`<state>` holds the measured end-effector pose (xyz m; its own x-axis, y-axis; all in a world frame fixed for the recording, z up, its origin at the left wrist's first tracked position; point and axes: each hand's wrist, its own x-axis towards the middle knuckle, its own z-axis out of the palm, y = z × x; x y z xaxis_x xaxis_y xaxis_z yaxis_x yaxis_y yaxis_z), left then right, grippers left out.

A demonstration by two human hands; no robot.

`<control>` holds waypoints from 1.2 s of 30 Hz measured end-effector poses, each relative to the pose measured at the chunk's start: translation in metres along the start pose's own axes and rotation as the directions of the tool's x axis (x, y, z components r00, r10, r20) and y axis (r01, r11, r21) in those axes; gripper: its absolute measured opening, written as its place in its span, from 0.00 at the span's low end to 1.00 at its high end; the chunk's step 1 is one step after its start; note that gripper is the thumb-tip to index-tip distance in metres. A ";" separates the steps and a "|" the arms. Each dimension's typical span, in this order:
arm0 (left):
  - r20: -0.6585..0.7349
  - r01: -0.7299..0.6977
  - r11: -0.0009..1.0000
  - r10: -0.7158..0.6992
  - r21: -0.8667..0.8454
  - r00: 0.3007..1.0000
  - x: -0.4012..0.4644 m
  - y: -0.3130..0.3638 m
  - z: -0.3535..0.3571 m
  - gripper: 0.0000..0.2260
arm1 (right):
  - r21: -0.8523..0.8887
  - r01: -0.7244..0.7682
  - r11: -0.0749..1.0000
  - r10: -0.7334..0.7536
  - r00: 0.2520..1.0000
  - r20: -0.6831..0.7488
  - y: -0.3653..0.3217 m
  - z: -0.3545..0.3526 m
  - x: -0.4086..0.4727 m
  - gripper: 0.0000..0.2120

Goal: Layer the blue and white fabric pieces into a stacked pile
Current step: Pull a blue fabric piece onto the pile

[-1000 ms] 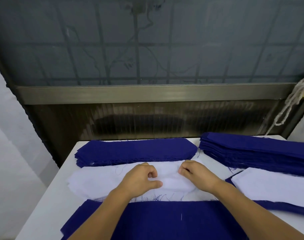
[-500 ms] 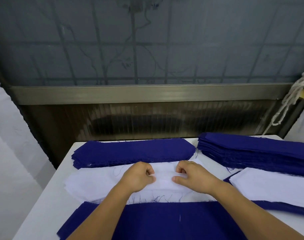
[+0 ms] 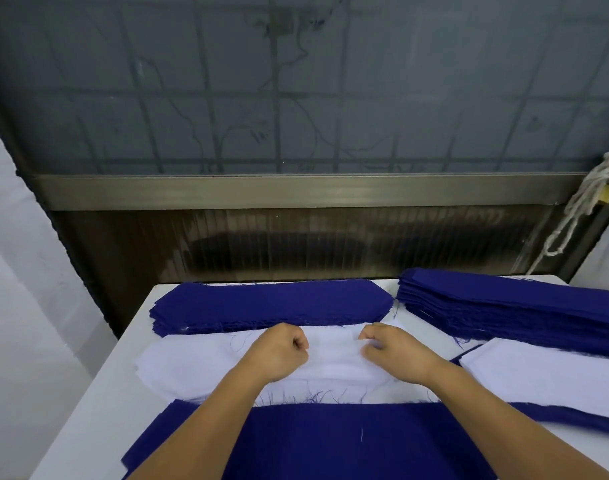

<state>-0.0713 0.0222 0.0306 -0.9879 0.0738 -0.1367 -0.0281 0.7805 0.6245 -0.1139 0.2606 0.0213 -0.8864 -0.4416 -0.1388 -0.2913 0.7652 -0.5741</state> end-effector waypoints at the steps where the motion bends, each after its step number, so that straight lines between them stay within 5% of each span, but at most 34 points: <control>1: -0.008 -0.006 1.000 0.006 0.026 1.000 -0.002 -0.001 0.000 0.05 | 0.011 -0.008 1.000 0.008 1.000 -0.001 0.000 0.000 -0.001 0.06; 8: -0.193 0.032 0.930 0.043 0.366 0.980 -0.023 -0.034 -0.016 0.05 | 0.041 -0.034 0.999 0.033 0.999 0.016 0.005 -0.002 -0.003 0.12; 12: -0.270 0.142 0.911 -0.035 0.386 0.962 -0.040 -0.072 -0.046 0.05 | 0.013 -0.037 0.999 0.037 0.999 -0.025 0.006 0.001 -0.005 0.16; 17: -0.299 0.180 0.915 -0.069 0.362 0.952 -0.058 -0.091 -0.068 0.11 | -0.007 0.048 0.999 -0.048 0.992 -0.113 -0.004 -0.003 -0.019 0.06; 21: -0.194 0.021 0.953 0.040 0.302 0.980 -0.088 -0.088 -0.075 0.10 | 0.019 0.088 0.996 -0.084 0.984 -0.158 -0.003 -0.016 -0.054 0.07; 26: 0.141 -0.030 0.994 0.015 0.106 0.990 -0.120 -0.079 -0.085 0.06 | 0.163 -0.013 0.987 -0.009 0.991 0.133 0.008 -0.039 -0.108 0.11; 28: 0.153 -0.038 0.995 0.023 0.096 0.988 -0.122 -0.071 -0.081 0.05 | 0.149 -0.042 0.988 0.016 0.986 0.168 0.005 -0.043 -0.116 0.08; 32: -0.156 -0.068 0.995 0.079 0.078 0.984 -0.117 -0.059 -0.075 0.05 | 0.162 0.004 0.987 0.019 0.990 -0.140 -0.006 -0.044 -0.122 0.08; 36: -0.358 -0.215 0.973 0.232 0.087 0.904 -0.132 -0.055 -0.072 0.09 | -0.088 0.192 0.978 -0.210 0.848 -0.486 -0.006 -0.031 -0.140 0.06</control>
<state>0.0492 -0.0754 0.0695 -0.9545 0.0257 0.2971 0.1988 0.7974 0.5697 0.0005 0.3320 0.0694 -0.8657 -0.3077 0.3949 -0.4863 0.7044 -0.5171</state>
